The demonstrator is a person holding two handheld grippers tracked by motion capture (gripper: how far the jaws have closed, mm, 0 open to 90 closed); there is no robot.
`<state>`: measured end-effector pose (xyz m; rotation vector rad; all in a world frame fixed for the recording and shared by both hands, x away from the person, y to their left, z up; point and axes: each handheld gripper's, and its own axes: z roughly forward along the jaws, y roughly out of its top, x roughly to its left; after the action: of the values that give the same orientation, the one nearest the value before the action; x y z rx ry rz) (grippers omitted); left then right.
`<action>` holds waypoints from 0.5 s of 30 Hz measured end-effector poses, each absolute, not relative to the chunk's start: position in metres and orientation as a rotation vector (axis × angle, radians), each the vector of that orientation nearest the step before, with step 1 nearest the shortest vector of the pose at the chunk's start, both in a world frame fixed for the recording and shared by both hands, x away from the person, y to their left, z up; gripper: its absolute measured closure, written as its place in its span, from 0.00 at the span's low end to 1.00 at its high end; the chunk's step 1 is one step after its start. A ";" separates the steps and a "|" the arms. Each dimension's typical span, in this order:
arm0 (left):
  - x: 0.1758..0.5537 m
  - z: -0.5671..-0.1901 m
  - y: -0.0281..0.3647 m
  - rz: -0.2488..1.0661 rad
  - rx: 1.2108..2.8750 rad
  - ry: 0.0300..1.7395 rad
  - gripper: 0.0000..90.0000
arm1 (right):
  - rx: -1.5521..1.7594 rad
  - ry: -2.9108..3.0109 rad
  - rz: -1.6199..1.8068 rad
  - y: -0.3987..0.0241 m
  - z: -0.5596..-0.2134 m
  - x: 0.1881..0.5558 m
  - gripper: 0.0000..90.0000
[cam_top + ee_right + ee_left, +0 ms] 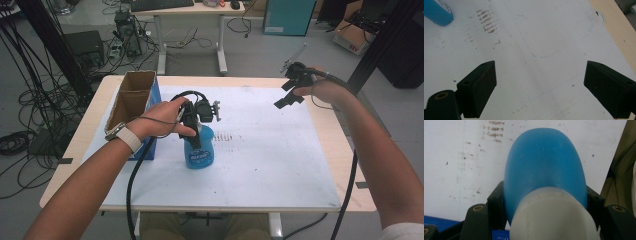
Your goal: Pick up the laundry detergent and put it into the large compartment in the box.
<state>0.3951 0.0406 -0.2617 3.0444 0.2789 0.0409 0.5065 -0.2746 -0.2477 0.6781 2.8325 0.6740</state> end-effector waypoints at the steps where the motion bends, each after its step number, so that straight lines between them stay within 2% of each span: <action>1: 0.395 -0.262 0.041 0.040 3.044 0.279 0.42 | 0.677 2.833 0.672 -0.275 -0.248 0.507 0.12; 15: 0.395 -0.262 0.040 0.042 3.048 0.281 0.42 | 0.678 2.828 0.676 -0.276 -0.246 0.506 0.12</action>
<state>0.3947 0.0401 -0.2616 3.0481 0.2806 0.0423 0.5058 -0.2765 -0.2465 0.6778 2.8284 0.6763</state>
